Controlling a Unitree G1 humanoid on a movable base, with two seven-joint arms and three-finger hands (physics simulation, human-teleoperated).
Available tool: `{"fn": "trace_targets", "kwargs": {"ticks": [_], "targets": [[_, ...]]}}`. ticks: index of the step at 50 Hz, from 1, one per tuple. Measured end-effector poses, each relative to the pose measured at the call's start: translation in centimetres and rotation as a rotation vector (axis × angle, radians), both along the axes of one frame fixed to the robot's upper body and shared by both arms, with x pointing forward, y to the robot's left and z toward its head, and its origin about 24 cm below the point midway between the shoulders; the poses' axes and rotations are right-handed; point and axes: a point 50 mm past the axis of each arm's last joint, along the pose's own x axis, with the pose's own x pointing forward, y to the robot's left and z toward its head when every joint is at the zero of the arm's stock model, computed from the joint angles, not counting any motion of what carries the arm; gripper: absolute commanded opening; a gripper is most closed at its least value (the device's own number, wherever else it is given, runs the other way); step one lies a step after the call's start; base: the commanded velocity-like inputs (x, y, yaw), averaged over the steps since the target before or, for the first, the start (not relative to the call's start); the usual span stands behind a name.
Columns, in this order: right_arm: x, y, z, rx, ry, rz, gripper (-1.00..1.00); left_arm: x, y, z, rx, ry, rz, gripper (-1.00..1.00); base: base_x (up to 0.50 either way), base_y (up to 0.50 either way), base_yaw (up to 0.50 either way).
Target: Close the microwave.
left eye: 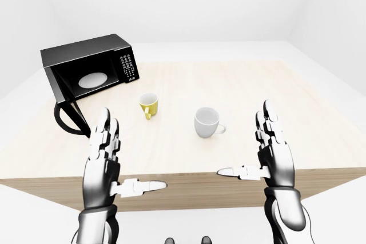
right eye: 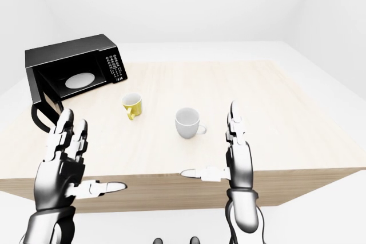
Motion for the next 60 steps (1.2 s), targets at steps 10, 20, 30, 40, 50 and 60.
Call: {"fn": "trace_targets", "kwargs": {"ticks": [10, 20, 30, 40, 50, 60], "targets": [[-0.10, -0.03, 0.07, -0.009, -0.005, -0.007, 1.00, -0.22, 0.06, 0.21, -0.003, -0.009, 0.000, 1.00, 0.00, 0.00, 0.00], [-0.22, -0.06, 0.19, -0.020, -0.015, -0.012, 1.00, -0.38, 0.06, 0.37, -0.007, -0.018, -0.004, 1.00, 0.00, 0.00, 0.00], [-0.40, -0.03, 0.33, -0.039, -0.033, -0.014, 1.00, -0.53, -0.01, 0.51, -0.003, -0.026, -0.007, 1.00, 0.00, 0.41, 0.00], [-0.54, 0.08, 0.42, -0.047, -0.045, -0.010, 1.00, -0.57, 0.01, 0.54, 0.000, -0.029, -0.006, 1.00, 0.00, 0.50, 0.00], [-0.60, 0.16, 0.44, -0.050, -0.050, -0.007, 1.00, -0.59, 0.03, 0.54, 0.001, -0.029, -0.006, 1.00, 0.00, 0.50, 0.00], [-0.62, 0.23, 0.41, -0.049, -0.052, -0.004, 1.00, -0.61, 0.05, 0.57, 0.001, -0.029, -0.006, 1.00, 0.00, 0.50, 0.00]]}}
